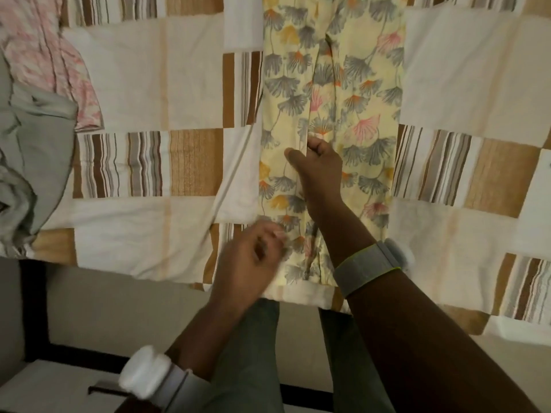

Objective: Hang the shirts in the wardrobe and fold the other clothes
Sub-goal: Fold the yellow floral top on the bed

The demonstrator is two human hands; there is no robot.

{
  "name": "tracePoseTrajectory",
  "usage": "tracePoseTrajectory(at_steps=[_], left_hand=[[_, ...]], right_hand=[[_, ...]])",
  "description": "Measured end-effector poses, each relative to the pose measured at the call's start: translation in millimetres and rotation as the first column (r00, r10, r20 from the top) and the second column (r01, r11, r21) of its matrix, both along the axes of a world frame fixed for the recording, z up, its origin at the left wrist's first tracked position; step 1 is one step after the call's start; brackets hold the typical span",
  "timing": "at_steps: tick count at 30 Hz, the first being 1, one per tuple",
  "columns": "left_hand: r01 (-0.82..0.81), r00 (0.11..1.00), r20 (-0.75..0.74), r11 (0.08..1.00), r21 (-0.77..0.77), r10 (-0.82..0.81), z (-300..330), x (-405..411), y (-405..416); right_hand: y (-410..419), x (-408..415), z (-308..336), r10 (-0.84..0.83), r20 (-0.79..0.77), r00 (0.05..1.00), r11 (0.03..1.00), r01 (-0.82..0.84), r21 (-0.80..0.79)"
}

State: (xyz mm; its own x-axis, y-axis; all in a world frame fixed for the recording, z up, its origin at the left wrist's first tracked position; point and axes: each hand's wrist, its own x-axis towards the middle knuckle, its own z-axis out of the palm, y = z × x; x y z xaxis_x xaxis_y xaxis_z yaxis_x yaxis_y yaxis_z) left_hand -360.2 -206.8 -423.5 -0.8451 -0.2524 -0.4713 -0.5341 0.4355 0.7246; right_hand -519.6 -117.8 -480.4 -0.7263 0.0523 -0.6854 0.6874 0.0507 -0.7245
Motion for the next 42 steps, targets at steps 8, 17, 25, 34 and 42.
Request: tracePoseTrajectory(at_steps=[8, 17, 25, 34, 42], left_hand=[[0.46, 0.812, -0.131, 0.763, -0.455, -0.568, -54.1, -136.9, -35.3], [0.571, 0.649, 0.081, 0.413, -0.709, -0.757, -92.9, -181.4, -40.8], [0.575, 0.657, 0.066, 0.444, -0.687, -0.751, -92.4, -180.7, -40.6], [0.369, 0.846, -0.238, 0.847, -0.381, -0.476, -46.8, -63.9, -31.4], [0.743, 0.549, -0.037, 0.507, -0.436, -0.835, -66.4, 47.9, -66.4]], right_hand=[[17.2, 23.5, -3.4, -0.07, 0.04, 0.997, 0.997, 0.072, -0.035], [37.7, 93.1, 4.5, 0.211, 0.165, 0.963, 0.968, -0.23, 0.105], [76.1, 176.9, 8.9, 0.136, 0.523, 0.841, 0.982, -0.186, 0.043], [166.4, 142.5, 71.7, 0.653, 0.0, 0.758, 0.662, -0.57, 0.487], [247.2, 101.8, -9.5, 0.999, -0.049, -0.003, 0.036, -0.633, 0.773]])
